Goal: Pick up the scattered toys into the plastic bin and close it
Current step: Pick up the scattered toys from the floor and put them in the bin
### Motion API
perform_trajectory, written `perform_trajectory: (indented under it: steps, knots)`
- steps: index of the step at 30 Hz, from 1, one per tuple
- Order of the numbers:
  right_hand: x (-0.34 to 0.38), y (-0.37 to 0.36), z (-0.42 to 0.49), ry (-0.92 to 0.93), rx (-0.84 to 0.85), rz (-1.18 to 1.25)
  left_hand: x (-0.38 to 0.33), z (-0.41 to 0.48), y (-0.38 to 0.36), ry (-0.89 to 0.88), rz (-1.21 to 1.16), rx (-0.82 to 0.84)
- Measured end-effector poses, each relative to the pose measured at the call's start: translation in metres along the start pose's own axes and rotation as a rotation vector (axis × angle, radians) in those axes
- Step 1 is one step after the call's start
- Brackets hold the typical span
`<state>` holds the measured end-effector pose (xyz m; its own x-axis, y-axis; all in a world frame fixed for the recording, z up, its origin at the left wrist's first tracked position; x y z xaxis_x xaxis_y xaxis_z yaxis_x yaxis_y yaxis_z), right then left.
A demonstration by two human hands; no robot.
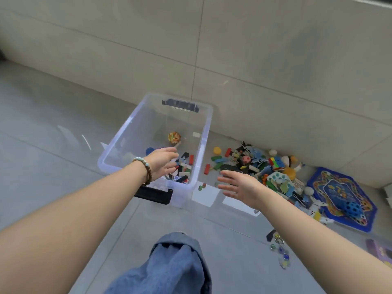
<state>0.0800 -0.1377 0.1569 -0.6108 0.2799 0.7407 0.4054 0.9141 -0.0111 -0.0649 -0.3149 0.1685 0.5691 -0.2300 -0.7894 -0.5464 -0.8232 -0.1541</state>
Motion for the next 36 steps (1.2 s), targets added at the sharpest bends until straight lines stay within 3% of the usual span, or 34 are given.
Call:
perform_trajectory:
  steps: [9,16,22,30,34,36]
  knots:
    - [-0.073,0.096,-0.051,-0.083,-0.142,0.099,0.014,-0.034,-0.113,0.073,0.384,0.347]
    - [-0.221,0.128,-0.067,-0.257,-0.244,0.085,0.153,-0.019,-0.163,0.299,0.551,0.391]
    - [-0.322,0.13,-0.066,-0.269,-0.393,0.085,0.261,-0.014,-0.18,0.473,0.534,0.388]
    - [-0.349,0.136,-0.037,-0.155,-0.536,-0.214,0.316,-0.005,-0.188,0.494,0.35,0.277]
    - [-0.339,0.133,-0.025,-0.124,-0.585,-0.025,0.317,0.003,-0.195,0.482,0.275,0.243]
    - [-0.321,0.127,-0.02,-0.072,-0.479,0.184,0.316,0.004,-0.206,0.517,0.202,0.267]
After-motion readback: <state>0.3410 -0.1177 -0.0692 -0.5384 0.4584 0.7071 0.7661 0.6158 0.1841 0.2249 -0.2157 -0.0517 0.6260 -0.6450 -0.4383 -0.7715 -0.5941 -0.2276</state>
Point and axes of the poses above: each hand's wrist, its own z-axis towards the middle knuckle, its own y-axis out of the back of the hand, x = y × z, the point moved 4 cm from there along z, towards the middle knuckle, and after that the axes turned 3 degrees about x, right-handed, at the moved point
